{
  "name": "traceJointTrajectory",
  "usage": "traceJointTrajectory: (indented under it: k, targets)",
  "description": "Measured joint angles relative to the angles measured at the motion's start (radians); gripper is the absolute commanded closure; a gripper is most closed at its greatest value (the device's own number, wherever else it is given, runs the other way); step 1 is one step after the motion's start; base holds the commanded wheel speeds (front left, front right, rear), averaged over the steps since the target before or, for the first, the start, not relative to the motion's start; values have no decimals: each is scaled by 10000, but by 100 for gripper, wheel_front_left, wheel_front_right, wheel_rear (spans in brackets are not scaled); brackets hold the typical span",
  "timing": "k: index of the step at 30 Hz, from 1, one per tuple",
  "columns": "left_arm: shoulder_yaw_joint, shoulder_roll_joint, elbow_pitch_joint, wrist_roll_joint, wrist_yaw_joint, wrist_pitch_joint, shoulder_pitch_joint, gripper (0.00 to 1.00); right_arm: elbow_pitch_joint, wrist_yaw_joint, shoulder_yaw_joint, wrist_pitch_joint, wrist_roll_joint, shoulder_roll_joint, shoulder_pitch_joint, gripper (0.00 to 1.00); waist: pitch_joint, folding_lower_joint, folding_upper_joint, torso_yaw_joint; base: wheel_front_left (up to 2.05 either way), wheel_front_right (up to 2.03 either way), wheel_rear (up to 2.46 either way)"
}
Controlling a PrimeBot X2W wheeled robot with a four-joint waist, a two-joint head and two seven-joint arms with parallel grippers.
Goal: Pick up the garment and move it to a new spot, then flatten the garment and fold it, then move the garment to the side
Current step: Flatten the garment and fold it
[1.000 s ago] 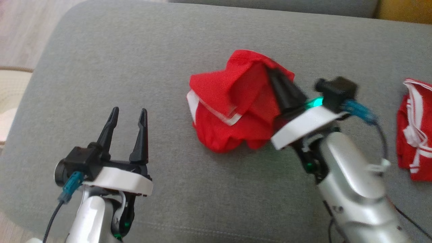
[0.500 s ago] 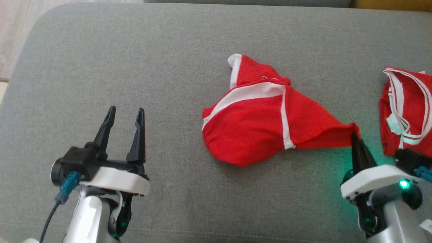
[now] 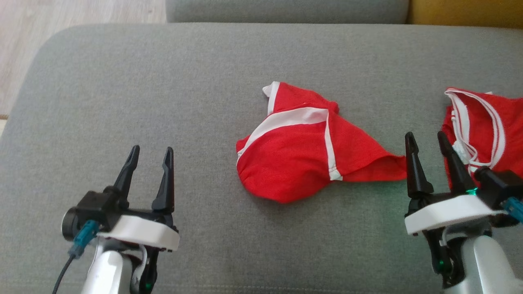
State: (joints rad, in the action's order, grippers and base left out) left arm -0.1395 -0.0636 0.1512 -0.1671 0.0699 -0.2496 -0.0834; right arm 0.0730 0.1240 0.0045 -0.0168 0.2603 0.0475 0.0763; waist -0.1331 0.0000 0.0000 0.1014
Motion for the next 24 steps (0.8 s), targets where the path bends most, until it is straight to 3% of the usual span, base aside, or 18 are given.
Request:
traceJointTrajectory:
  k: [7, 15, 24]
  targets:
    - [10, -6, -6, 90, -33, 0, 295, 0, -1705, 0, 280, 123, -1498, 0, -335, 0, 421, 0, 0, -118, 0, 0, 0]
    - [-19, -113, 0, 182, -176, 2, 846, 0, -2117, 0, 297, 360, -1534, -6, -1753, 0, 787, 0, 0, -272, 0, 0, 0]
    - [-46, -219, -10, 180, -224, 31, 846, 0, -2213, 0, 322, 360, -1344, -10, -1844, 0, 804, 0, 0, -342, 0, 0, 0]
